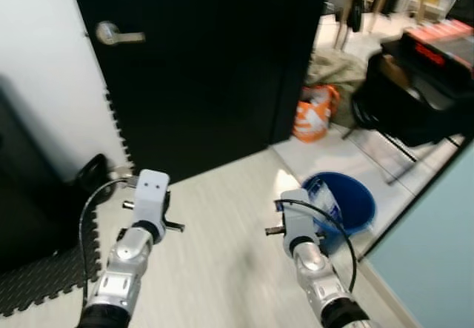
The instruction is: Clean up the room
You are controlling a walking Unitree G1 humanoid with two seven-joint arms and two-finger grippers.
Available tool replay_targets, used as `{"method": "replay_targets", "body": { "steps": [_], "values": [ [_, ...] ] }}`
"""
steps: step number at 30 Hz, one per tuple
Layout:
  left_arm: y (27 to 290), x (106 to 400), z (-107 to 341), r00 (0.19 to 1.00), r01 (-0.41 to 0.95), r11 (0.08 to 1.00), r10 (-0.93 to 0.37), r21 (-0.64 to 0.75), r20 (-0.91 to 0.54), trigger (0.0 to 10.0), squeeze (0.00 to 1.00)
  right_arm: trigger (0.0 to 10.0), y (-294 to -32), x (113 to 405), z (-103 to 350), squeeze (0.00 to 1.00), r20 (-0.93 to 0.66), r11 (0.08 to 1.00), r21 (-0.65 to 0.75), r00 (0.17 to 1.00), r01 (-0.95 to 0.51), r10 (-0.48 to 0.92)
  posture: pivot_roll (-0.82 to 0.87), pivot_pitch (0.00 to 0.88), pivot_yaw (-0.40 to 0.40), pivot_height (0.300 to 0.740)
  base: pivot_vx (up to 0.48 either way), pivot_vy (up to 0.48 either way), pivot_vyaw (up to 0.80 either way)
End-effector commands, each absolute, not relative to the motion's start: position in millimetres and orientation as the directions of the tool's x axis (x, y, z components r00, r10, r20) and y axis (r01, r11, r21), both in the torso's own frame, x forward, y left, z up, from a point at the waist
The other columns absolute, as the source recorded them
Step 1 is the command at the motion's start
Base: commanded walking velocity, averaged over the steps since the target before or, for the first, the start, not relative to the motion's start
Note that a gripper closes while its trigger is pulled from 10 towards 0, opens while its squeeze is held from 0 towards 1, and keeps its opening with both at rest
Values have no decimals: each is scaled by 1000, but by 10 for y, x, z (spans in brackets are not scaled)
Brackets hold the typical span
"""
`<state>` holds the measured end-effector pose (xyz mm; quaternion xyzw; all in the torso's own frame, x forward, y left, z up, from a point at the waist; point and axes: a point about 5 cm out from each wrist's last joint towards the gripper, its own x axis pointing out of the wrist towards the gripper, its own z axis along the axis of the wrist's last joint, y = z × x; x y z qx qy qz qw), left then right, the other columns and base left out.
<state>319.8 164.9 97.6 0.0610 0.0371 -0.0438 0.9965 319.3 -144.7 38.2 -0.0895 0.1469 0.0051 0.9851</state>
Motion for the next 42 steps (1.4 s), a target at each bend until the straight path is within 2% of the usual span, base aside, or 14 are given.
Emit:
{"method": "replay_targets", "body": {
  "steps": [1,6,21,33,42],
  "values": [
    [1701,3203,964,993,87,989,-77,122,-85,10000,0,10000,-1444,3174,354,0,-301,986,-163,953,-34,-17,57,76,22,740,0,0,-800],
    [1770,3278,1040,996,73,989,-65,131,-68,10000,0,10000,-1449,3176,355,0,-301,986,-164,954,-34,-17,57,73,19,740,0,0,-800],
    [1653,3092,816,991,47,998,-41,47,-126,10000,0,10000,-1440,3176,352,0,-302,985,-168,953,-48,-5,59,84,-1,740,0,0,-800],
    [1578,2943,695,990,-35,999,36,12,-140,10000,0,10000,-1463,3219,394,0,-307,971,-208,951,-115,47,43,94,-80,740,0,0,-800],
    [1632,2929,736,990,-64,997,69,44,-121,10000,0,10000,-1403,3187,348,0,-322,965,-208,943,-158,85,58,98,-73,740,0,0,-66]
  ]
}}
